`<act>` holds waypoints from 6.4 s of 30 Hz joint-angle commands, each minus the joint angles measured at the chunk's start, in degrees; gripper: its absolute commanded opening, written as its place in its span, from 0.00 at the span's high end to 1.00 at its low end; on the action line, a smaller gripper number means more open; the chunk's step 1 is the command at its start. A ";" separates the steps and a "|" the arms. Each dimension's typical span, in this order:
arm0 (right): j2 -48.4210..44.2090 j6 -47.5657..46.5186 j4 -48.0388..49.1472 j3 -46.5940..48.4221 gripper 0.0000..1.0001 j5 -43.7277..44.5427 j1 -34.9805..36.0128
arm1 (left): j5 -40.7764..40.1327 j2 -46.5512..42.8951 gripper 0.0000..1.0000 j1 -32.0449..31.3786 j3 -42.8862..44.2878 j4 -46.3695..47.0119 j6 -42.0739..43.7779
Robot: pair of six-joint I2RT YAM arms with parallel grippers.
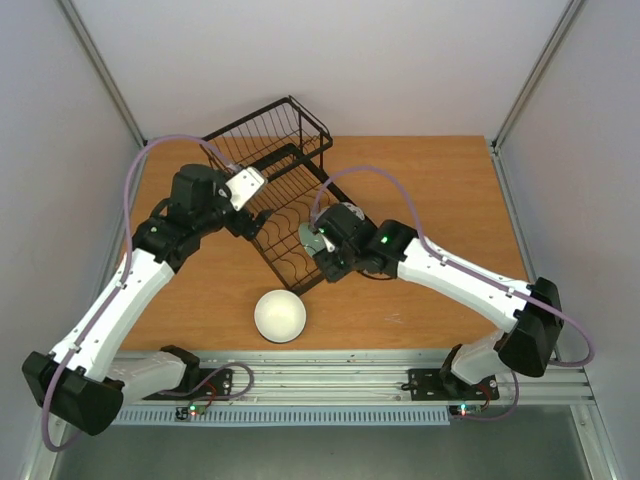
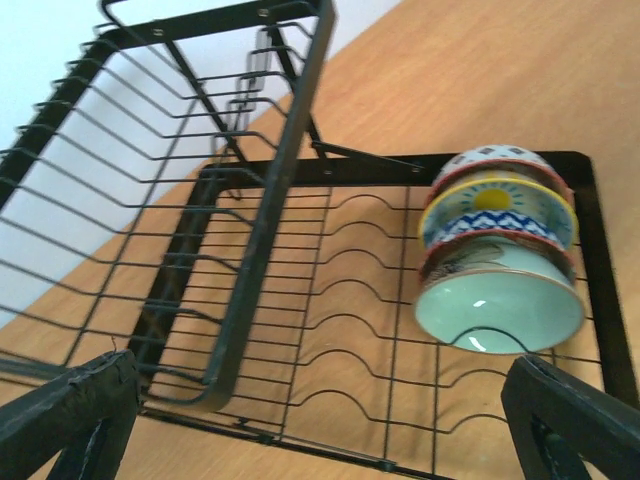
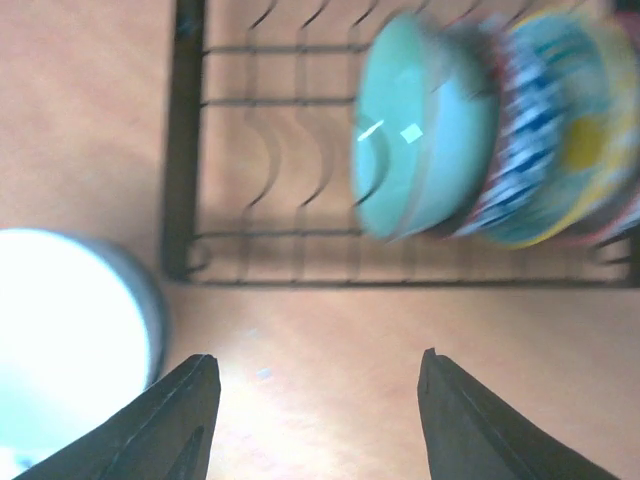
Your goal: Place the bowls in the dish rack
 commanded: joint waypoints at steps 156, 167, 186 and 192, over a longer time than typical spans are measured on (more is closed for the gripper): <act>-25.23 27.31 39.34 -29.38 0.15 -16.04 2.40 | 40.11 13.84 0.99 0.41 4.84 -18.46 9.35; -23.48 28.76 45.81 -31.37 0.17 -21.04 2.40 | 44.38 13.26 1.00 1.48 4.98 -19.69 10.35; -19.99 30.06 59.32 -33.85 0.16 -31.81 2.40 | 51.01 13.67 1.00 3.03 6.10 -23.56 12.88; -19.49 28.84 56.66 -32.46 0.68 -31.22 2.32 | 50.74 13.81 1.00 3.02 6.15 -23.81 13.21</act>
